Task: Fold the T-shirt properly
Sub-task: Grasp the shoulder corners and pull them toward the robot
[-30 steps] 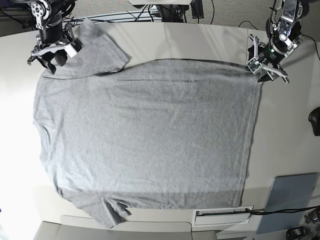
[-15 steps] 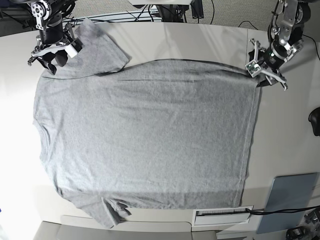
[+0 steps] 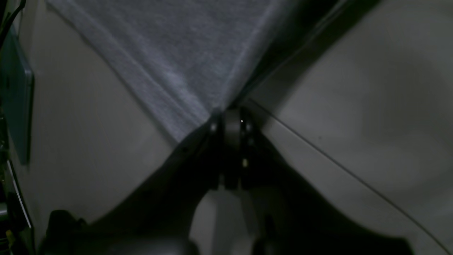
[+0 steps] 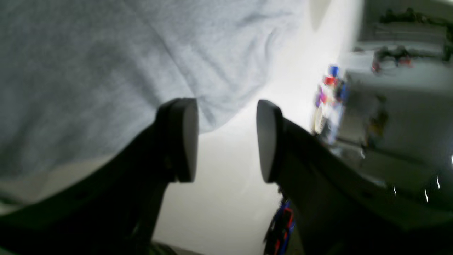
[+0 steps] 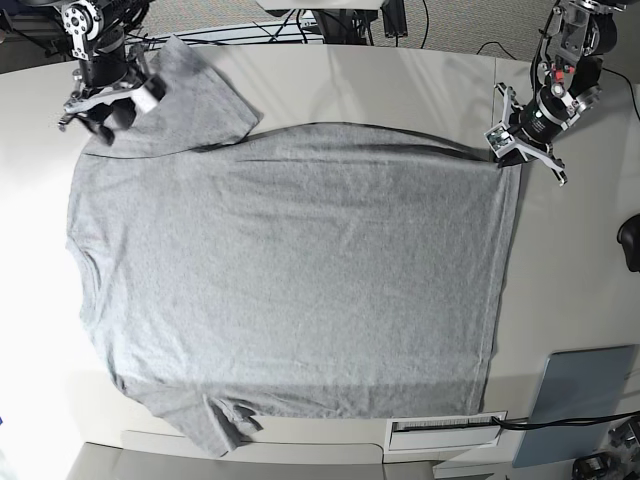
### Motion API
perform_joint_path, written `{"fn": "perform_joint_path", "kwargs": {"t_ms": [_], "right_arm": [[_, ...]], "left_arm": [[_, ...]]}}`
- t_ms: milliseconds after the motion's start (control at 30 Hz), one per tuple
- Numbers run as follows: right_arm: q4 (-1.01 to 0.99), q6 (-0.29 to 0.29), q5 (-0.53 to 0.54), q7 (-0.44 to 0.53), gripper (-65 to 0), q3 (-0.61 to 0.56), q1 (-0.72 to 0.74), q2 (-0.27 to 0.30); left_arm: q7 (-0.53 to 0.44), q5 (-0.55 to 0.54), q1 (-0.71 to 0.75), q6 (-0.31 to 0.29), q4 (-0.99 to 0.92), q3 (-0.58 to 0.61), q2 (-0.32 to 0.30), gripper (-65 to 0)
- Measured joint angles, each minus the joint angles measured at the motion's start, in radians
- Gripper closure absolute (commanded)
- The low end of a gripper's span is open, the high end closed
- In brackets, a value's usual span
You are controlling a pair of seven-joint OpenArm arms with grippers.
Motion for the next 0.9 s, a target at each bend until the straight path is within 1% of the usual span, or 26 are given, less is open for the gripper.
{"fn": "perform_joint_path", "kwargs": {"t_ms": [33, 100, 200, 267, 333, 367, 433, 500, 600, 667, 833, 900], "right_arm": [[-0.001, 0.047, 0.032, 0.003, -26.6, 0.0, 0.0, 0.013], [-0.015, 0.101, 0.063, 0.018, -26.6, 0.0, 0.0, 0.034], [-0.043, 0.146, 0.062, 0.079, -26.6, 0.0, 0.005, 0.061], [-0.076, 0.211, 0.049, 0.088, -26.6, 0.0, 0.03, 0.064], [-0.118, 0.261, 0.033, 0.077, -26.6, 0.0, 0.052, 0.064], [-0.134, 0.275, 0.029, 0.075, -26.6, 0.0, 0.061, 0.067], [-0.144, 0.278, 0.028, 0.074, -26.6, 0.0, 0.061, 0.08], [-0.144, 0.313, 0.027, 0.077, -26.6, -0.001, 0.058, 0.104], [-0.144, 0.338, 0.027, 0.078, -26.6, -0.001, 0.055, 0.125], [-0.144, 0.353, 0.027, 0.078, -26.6, -0.002, 0.055, 0.128], [-0.144, 0.446, 0.058, 0.099, -26.6, -0.005, 0.054, 0.127], [-0.144, 0.445, 0.058, 0.122, -26.6, -0.005, 0.053, 0.127]], "left_arm": [[0.0, 0.0, 0.0, 0.0, 0.0, 0.0, 0.0, 0.0], [0.0, 0.0, 0.0, 0.0, 0.0, 0.0, 0.0, 0.0], [0.0, 0.001, 0.0, 0.0, 0.0, 0.0, 0.0, 0.0], [0.0, 0.0, 0.0, 0.0, 0.0, 0.0, 0.0, 0.0], [0.0, 0.0, 0.0, 0.0, 0.0, 0.0, 0.0, 0.0], [0.0, 0.001, 0.0, 0.0, 0.0, 0.0, 0.0, 0.0], [0.001, 0.001, 0.0, 0.0, 0.0, 0.0, 0.0, 0.0], [0.0, 0.001, 0.0, 0.0, 0.0, 0.0, 0.0, 0.0], [0.0, 0.001, 0.0, 0.0, 0.0, 0.0, 0.0, 0.0], [0.001, 0.001, 0.0, 0.0, 0.0, 0.0, 0.0, 0.0], [0.0, 0.001, 0.0, 0.0, 0.0, 0.0, 0.0, 0.0], [0.0, 0.001, 0.0, 0.0, 0.0, 0.0, 0.0, 0.0]]}}
